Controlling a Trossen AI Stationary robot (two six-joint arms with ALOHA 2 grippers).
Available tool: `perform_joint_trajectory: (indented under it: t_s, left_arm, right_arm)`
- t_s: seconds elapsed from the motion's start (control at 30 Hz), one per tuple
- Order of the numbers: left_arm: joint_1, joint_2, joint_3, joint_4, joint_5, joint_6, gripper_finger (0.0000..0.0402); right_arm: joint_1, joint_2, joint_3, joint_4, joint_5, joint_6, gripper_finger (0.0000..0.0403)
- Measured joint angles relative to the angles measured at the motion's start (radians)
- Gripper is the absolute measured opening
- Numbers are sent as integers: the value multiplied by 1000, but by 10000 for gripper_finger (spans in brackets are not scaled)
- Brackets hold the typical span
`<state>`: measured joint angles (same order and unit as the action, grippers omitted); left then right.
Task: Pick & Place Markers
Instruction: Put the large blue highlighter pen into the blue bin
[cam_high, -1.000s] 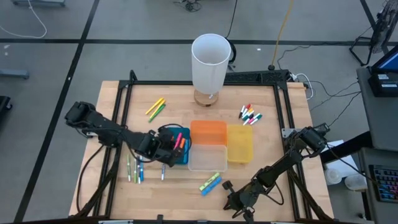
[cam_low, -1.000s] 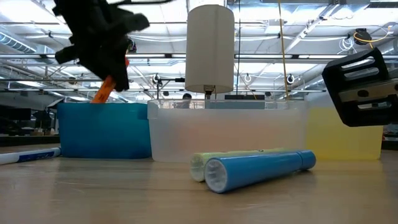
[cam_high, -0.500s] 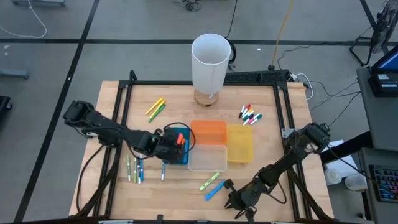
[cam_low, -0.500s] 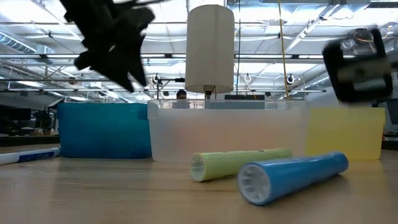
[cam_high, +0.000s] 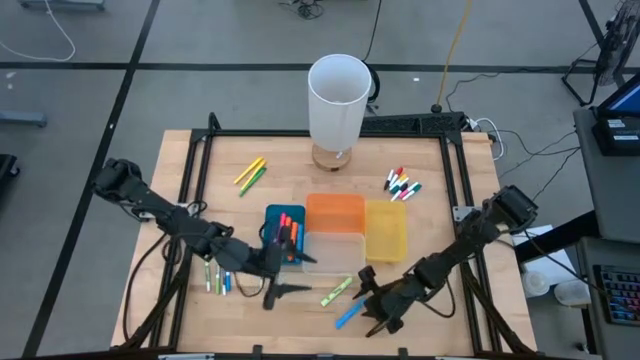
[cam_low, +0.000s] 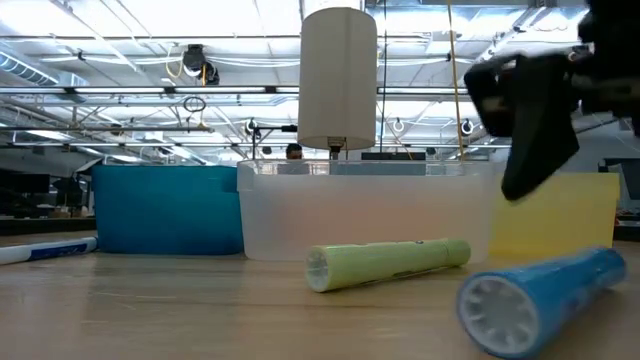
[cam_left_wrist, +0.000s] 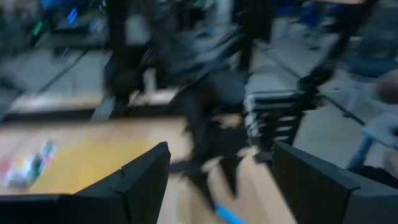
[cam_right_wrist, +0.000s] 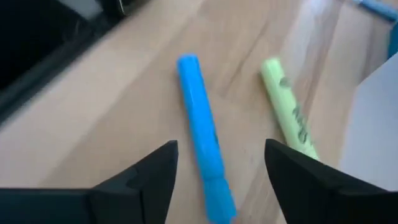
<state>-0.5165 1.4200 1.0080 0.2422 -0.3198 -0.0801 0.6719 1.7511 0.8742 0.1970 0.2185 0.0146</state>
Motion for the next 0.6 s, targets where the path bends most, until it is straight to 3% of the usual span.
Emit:
perform_joint_trajectory:
  t_s: [0.3, 0.6]
  left_arm:
    - [-15, 15, 0, -2, -46, 24, 259]
    - [28, 80, 0, -9, -48, -14, 248]
  right_arm:
    - [15, 55, -1, -24, -40, 4, 199]
    - [32, 177, 4, 123, -34, 59, 173]
